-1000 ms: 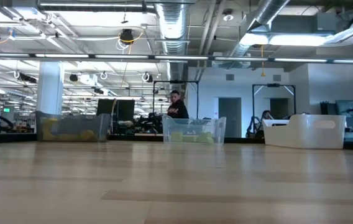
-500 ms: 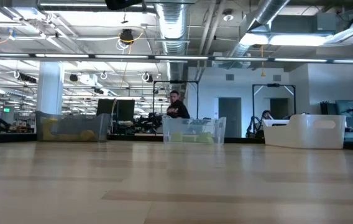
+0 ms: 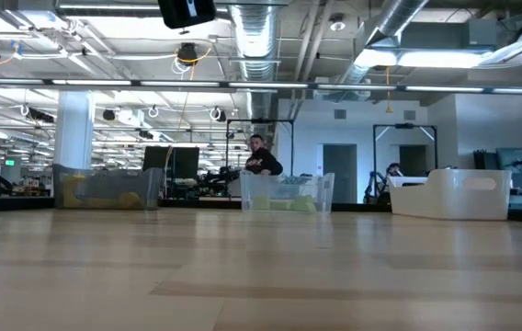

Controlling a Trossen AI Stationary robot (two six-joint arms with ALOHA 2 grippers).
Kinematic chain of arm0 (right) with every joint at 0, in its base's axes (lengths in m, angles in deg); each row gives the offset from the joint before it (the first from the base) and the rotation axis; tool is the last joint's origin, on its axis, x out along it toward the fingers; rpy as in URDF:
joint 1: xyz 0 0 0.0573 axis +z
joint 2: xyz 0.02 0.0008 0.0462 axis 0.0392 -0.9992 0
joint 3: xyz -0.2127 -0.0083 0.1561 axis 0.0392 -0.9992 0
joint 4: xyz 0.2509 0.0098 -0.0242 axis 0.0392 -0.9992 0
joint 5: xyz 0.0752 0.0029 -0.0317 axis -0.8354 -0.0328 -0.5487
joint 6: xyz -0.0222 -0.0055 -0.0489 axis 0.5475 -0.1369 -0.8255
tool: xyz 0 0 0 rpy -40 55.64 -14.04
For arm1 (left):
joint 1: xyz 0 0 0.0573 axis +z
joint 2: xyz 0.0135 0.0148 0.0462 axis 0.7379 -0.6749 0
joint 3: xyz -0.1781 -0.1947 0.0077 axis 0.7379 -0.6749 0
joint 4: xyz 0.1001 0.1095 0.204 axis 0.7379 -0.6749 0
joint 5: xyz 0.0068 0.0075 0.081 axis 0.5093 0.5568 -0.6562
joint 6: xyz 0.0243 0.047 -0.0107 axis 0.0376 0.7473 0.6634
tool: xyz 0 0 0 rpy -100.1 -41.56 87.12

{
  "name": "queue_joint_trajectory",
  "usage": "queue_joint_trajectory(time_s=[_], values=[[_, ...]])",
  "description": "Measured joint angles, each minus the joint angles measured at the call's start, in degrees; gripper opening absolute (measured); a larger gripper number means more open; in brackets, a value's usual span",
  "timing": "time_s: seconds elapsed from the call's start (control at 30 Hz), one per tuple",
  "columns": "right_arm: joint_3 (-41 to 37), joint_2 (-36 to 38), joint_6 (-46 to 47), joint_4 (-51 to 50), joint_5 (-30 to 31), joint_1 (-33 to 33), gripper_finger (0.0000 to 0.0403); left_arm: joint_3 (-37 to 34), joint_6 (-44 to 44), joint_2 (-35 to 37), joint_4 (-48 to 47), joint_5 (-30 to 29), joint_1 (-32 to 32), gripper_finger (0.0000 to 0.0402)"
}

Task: Sort & place blocks by color
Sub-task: Put the orange block into the white bin

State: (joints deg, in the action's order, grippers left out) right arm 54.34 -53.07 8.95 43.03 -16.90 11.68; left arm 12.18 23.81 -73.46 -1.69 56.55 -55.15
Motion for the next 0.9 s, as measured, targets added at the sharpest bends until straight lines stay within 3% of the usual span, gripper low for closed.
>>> queue_joint_trajectory(time_s=[0.5, 0.9], values=[[0.0, 0.0, -4.2, -0.4, -4.7, -2.5, 0.0111, 0.0, -6.6, 0.0, 0.4, 2.1, 1.2, 0.0099], [0.1, -1.6, 2.0, 1.5, -7.4, -2.5, 0.0112, 0.0, -11.5, -0.1, 0.8, 6.6, 3.0, 0.0099]])
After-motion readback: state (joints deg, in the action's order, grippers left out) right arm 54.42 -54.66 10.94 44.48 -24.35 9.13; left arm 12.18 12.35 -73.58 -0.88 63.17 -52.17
